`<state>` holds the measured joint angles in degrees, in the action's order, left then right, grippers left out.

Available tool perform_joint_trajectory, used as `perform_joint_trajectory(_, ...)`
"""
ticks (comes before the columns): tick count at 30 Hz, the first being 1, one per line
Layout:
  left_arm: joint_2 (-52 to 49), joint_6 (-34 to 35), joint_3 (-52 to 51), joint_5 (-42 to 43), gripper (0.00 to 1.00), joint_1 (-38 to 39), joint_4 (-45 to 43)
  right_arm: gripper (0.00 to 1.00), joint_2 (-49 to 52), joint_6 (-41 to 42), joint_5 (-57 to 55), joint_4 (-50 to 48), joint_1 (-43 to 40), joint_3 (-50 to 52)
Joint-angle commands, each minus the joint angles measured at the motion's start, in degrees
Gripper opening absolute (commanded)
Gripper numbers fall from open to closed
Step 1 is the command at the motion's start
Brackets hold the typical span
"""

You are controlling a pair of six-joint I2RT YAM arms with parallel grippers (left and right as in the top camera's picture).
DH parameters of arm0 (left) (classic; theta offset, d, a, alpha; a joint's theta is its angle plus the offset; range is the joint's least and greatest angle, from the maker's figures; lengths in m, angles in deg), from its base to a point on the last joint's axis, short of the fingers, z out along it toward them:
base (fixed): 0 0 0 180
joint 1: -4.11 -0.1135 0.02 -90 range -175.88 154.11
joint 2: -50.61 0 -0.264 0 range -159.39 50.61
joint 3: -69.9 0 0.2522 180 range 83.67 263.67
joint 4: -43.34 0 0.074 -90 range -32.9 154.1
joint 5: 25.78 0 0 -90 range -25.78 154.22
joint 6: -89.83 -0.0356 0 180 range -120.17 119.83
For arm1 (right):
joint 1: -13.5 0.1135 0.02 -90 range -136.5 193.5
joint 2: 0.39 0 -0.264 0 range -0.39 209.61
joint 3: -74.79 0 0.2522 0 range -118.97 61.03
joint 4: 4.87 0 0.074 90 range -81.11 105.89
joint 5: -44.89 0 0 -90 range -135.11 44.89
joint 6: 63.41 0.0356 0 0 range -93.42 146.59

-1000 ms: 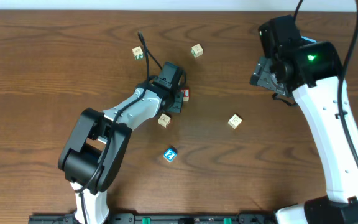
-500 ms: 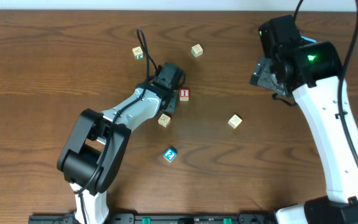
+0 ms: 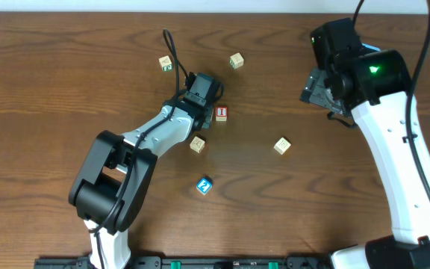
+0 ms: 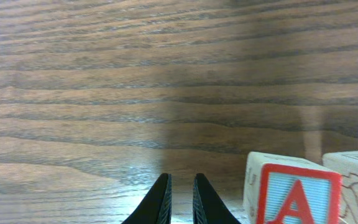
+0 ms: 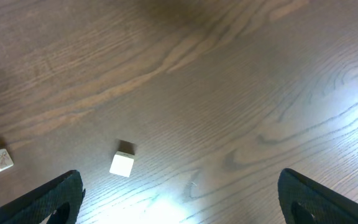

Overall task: Spell out Ai2
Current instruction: 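Open left gripper and hold above the A and I blocks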

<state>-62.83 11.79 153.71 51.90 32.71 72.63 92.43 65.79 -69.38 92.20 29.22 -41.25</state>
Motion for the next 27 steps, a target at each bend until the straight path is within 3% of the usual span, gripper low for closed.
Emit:
perform_joint_trajectory(1, 1.2, -0.1, -0.1, 1.7, 0.14, -0.2, -0.2, 0.99, -0.9, -0.3, -1.4, 0.0, -0.5, -0.7)
perform_joint_trajectory(27, 1.2, 0.1, -0.1, 2.9, 0.32, -0.2, -0.9, 0.99, -0.9, -0.3, -1.4, 0.1, -0.5, -0.7)
